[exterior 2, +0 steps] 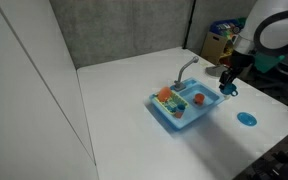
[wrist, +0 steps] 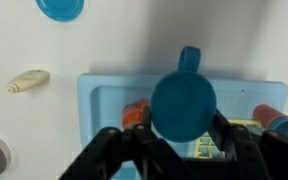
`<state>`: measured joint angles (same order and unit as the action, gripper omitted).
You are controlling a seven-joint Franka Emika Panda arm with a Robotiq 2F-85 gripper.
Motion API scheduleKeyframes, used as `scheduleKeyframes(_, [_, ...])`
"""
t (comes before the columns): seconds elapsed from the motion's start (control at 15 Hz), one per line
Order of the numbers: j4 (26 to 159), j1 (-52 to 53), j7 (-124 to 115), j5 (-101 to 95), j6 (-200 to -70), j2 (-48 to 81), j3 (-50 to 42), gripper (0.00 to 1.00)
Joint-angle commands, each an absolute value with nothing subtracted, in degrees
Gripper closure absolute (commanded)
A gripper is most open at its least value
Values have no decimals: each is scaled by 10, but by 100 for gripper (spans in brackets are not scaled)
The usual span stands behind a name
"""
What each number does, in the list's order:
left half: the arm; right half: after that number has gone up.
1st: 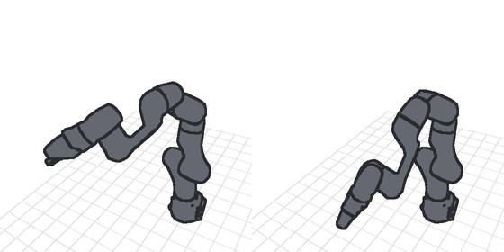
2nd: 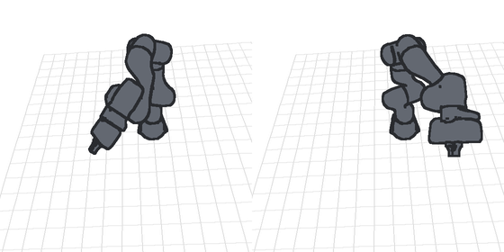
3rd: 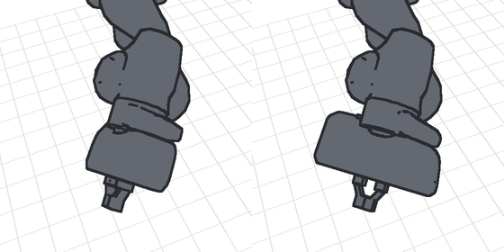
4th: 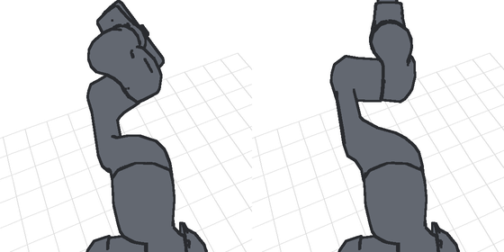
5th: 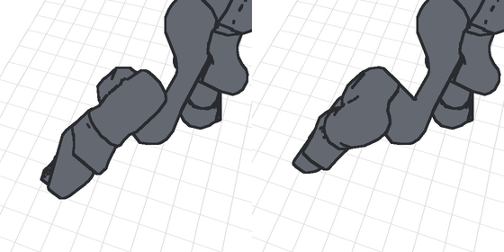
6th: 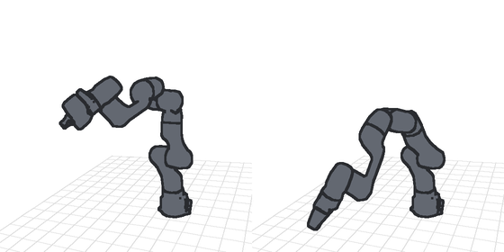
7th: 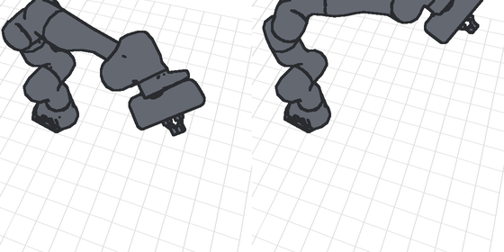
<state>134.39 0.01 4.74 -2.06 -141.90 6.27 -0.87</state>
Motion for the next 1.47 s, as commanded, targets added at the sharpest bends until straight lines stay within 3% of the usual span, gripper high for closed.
scheduleKeyframes(0.0, [1306,19,27,-30,-1358,58,11,68])
scheduleKeyframes(0.4, [1249,52,-7,-31,-1306,78,39,68])
scheduleKeyframes(1.07, [1214,79,-31,-25,-1331,121,58,68])
scheduleKeyframes(1.13, [1229,76,-14,-21,-1328,114,59,43])
scheduleKeyframes(1.4, [1225,77,-16,-21,-1330,117,59,43])
